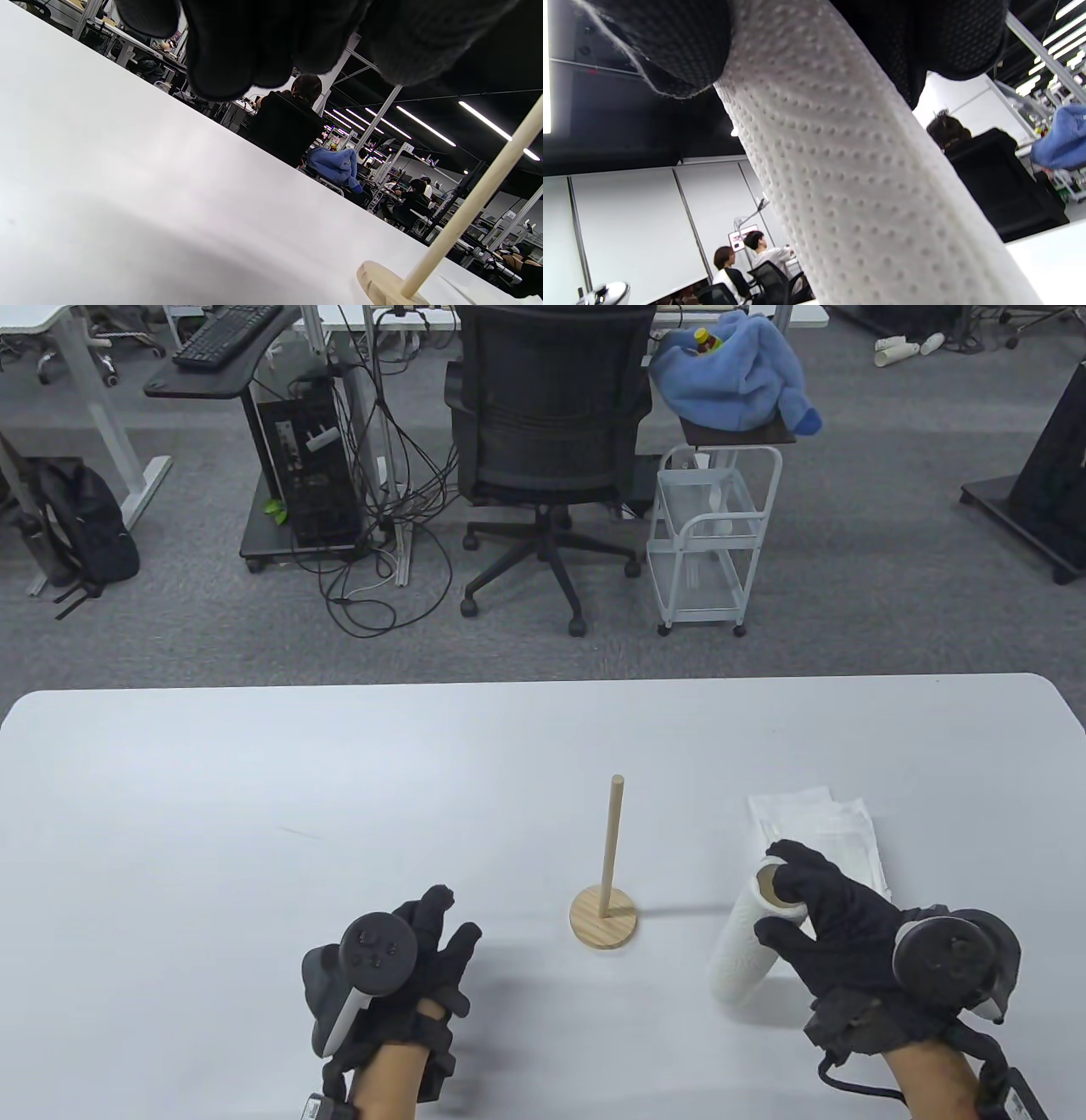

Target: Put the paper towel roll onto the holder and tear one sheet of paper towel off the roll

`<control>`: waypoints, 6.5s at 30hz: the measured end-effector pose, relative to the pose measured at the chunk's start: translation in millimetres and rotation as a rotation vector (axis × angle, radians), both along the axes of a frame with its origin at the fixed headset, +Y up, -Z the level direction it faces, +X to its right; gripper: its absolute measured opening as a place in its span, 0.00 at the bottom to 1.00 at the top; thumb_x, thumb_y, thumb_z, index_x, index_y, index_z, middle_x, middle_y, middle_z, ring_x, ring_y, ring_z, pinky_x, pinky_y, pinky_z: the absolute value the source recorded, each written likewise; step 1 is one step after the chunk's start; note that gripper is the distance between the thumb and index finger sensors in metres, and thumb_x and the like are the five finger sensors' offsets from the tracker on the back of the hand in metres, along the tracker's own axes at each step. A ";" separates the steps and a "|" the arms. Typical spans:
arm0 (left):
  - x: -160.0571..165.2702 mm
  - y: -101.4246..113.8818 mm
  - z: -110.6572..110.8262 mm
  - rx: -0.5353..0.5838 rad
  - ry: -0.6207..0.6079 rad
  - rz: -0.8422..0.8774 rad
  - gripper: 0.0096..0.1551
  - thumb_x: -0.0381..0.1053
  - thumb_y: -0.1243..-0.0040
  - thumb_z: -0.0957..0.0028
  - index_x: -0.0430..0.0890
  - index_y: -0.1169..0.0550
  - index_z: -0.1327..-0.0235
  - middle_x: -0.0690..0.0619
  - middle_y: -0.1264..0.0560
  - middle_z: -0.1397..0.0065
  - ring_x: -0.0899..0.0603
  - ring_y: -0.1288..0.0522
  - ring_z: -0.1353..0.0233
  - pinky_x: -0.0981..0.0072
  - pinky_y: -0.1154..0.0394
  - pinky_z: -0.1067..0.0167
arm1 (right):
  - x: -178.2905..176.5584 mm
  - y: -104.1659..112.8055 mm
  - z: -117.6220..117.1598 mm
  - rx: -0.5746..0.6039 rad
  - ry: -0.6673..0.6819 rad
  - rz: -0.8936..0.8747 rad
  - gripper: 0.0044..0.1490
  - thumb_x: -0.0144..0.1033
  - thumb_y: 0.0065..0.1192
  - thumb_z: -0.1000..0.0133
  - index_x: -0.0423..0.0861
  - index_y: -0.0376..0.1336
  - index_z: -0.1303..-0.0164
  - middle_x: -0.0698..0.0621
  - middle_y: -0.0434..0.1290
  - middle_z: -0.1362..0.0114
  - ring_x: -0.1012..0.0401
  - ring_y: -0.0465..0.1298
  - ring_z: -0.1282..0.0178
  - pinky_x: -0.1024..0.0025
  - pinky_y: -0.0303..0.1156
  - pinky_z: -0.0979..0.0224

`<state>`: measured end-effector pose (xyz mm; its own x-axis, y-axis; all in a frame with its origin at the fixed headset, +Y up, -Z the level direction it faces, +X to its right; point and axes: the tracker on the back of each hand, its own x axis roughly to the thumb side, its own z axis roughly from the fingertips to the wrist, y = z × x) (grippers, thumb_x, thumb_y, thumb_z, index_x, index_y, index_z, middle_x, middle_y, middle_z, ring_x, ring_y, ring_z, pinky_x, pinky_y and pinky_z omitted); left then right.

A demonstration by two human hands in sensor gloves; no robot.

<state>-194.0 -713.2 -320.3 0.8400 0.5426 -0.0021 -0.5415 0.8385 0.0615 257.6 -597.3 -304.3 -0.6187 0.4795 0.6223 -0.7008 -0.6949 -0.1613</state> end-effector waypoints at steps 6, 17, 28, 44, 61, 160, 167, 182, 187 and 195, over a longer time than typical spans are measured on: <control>3.0 2.5 2.3 0.016 -0.016 0.007 0.37 0.63 0.38 0.50 0.51 0.30 0.29 0.46 0.30 0.30 0.34 0.25 0.35 0.33 0.40 0.29 | -4.1 45.6 5.0 0.096 -0.051 -0.023 0.39 0.53 0.68 0.47 0.54 0.50 0.34 0.37 0.61 0.25 0.42 0.77 0.41 0.48 0.71 0.38; 2.3 1.4 3.8 -0.001 -0.024 0.041 0.37 0.63 0.38 0.50 0.50 0.30 0.29 0.46 0.30 0.30 0.34 0.25 0.35 0.33 0.40 0.29 | -47.5 132.6 5.1 0.279 -0.068 -0.069 0.40 0.54 0.67 0.46 0.53 0.50 0.33 0.37 0.62 0.26 0.43 0.78 0.43 0.49 0.72 0.39; 0.0 0.9 3.4 -0.006 -0.027 0.074 0.37 0.62 0.38 0.50 0.50 0.31 0.29 0.45 0.31 0.29 0.33 0.26 0.35 0.33 0.40 0.29 | -83.8 172.4 -1.0 0.392 -0.096 -0.116 0.41 0.55 0.66 0.46 0.52 0.48 0.31 0.37 0.61 0.26 0.43 0.78 0.43 0.50 0.72 0.39; -4.6 1.3 3.4 0.000 -0.027 0.112 0.37 0.63 0.38 0.50 0.50 0.31 0.29 0.45 0.31 0.29 0.33 0.26 0.35 0.33 0.40 0.29 | -117.1 169.3 -33.3 0.442 -0.067 -0.116 0.41 0.54 0.67 0.45 0.52 0.48 0.31 0.36 0.62 0.27 0.43 0.78 0.44 0.51 0.73 0.40; -6.5 1.6 3.0 -0.006 -0.034 0.129 0.37 0.63 0.38 0.50 0.50 0.31 0.29 0.45 0.31 0.29 0.33 0.26 0.35 0.33 0.41 0.29 | -128.8 124.5 -64.0 0.323 -0.073 -0.091 0.44 0.54 0.67 0.45 0.51 0.47 0.29 0.36 0.62 0.27 0.43 0.79 0.44 0.51 0.73 0.40; 157.2 86.6 -20.7 0.459 -0.244 -0.454 0.53 0.65 0.33 0.53 0.59 0.51 0.24 0.54 0.54 0.18 0.37 0.46 0.17 0.43 0.42 0.22 | -88.5 -52.2 -130.7 -0.368 0.041 0.009 0.57 0.69 0.67 0.52 0.45 0.52 0.23 0.35 0.48 0.19 0.40 0.67 0.29 0.40 0.60 0.27; 165.0 69.2 -36.9 0.434 -0.238 -0.490 0.50 0.64 0.32 0.53 0.59 0.49 0.25 0.55 0.52 0.19 0.38 0.44 0.17 0.46 0.40 0.22 | -104.4 -56.3 -136.5 -0.332 0.108 -0.050 0.45 0.57 0.66 0.48 0.43 0.58 0.27 0.37 0.52 0.20 0.40 0.66 0.29 0.41 0.60 0.28; 170.5 60.3 -39.1 0.517 -0.192 -0.535 0.47 0.58 0.34 0.49 0.59 0.51 0.28 0.55 0.52 0.22 0.38 0.45 0.19 0.48 0.43 0.22 | -100.3 -57.3 -130.4 -0.025 0.040 0.076 0.24 0.40 0.61 0.45 0.48 0.67 0.39 0.42 0.64 0.25 0.44 0.72 0.34 0.42 0.62 0.30; 172.6 59.9 -40.0 0.491 -0.202 -0.490 0.44 0.56 0.38 0.47 0.59 0.51 0.27 0.55 0.53 0.21 0.37 0.47 0.18 0.45 0.44 0.22 | -96.7 -66.0 -124.2 0.048 0.018 0.114 0.24 0.41 0.62 0.45 0.49 0.67 0.39 0.43 0.64 0.25 0.44 0.72 0.34 0.42 0.62 0.30; 171.9 59.3 -42.3 0.474 -0.213 -0.478 0.41 0.56 0.42 0.45 0.60 0.51 0.27 0.56 0.54 0.20 0.36 0.48 0.17 0.44 0.45 0.22 | -97.8 -73.0 -117.3 0.134 0.013 0.182 0.24 0.39 0.62 0.45 0.46 0.66 0.39 0.42 0.63 0.25 0.43 0.71 0.34 0.42 0.61 0.29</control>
<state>-22.1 -653.9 -362.6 0.9425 0.0163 0.3339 -0.1616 0.8965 0.4125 159.8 -670.3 -421.6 -0.6788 0.2731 0.6816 -0.5686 -0.7829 -0.2526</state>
